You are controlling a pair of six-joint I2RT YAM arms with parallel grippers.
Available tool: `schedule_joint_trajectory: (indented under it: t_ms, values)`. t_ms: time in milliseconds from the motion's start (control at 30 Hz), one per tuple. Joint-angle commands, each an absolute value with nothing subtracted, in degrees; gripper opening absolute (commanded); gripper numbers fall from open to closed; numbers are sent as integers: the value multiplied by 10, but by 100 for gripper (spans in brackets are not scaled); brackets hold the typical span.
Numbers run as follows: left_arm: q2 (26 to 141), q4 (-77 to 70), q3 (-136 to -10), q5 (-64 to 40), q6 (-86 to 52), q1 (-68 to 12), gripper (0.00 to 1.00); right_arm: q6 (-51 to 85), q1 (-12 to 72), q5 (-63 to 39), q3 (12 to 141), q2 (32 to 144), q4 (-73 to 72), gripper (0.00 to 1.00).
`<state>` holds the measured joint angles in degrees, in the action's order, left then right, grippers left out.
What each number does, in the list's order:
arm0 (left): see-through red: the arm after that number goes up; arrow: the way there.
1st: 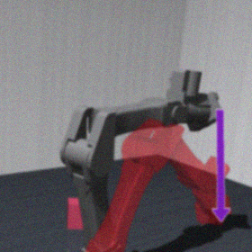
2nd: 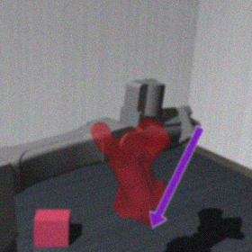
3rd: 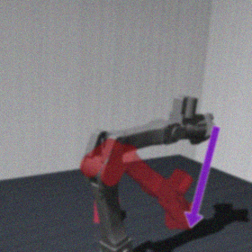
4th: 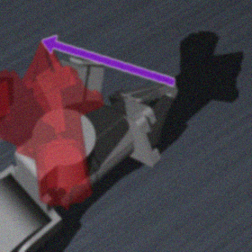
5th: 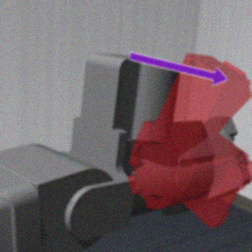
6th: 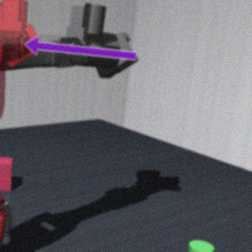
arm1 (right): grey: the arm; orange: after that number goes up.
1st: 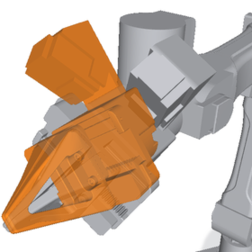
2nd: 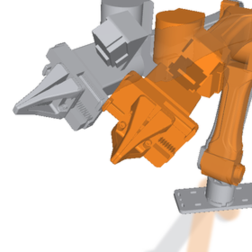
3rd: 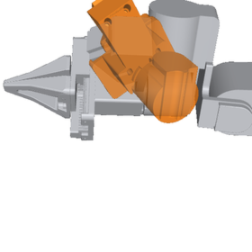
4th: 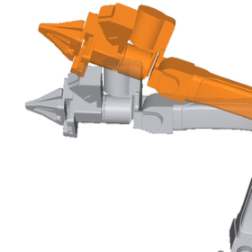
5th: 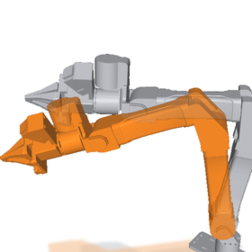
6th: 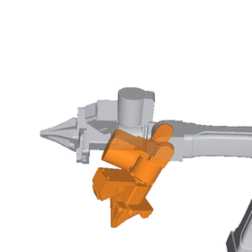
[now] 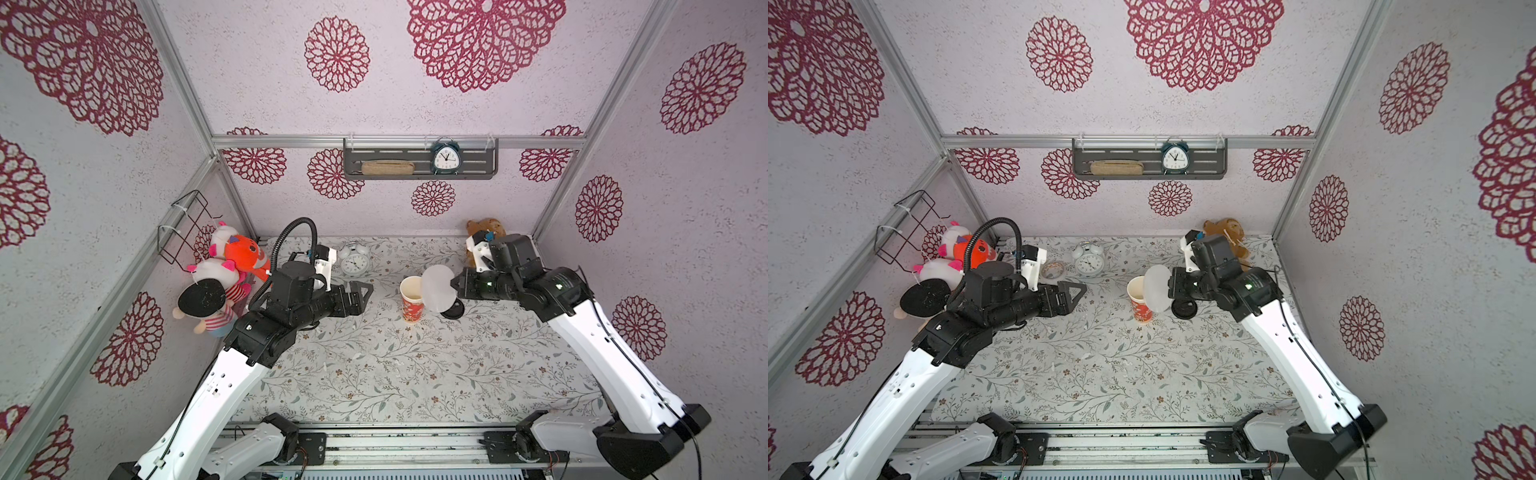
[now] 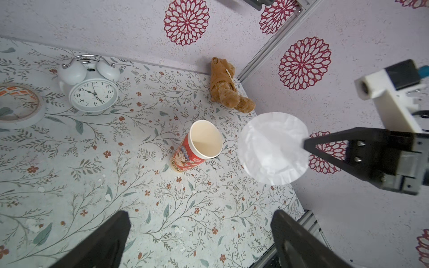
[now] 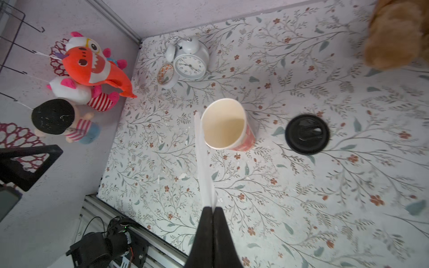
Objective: Put the leak-proof paper on the milk tea cups
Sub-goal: Pick up the leak-proof paper from the center of the board, then place the leak-proof paper at the cup.
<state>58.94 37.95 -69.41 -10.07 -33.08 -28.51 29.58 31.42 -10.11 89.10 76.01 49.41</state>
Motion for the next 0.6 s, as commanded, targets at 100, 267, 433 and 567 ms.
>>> schedule_joint_trajectory:
  t_ms: [100,267,433,567]
  values:
    - [606,354,-703,-95,-336,-290,100,350,312,-192,888,834,367,0]
    - [616,361,-707,-89,-328,-290,100,380,302,-186,867,867,340,0]
    - [625,370,-709,-80,-321,-290,100,402,271,-183,828,870,308,0]
    - [628,374,-709,-73,-316,-290,100,409,252,-199,810,874,293,0]
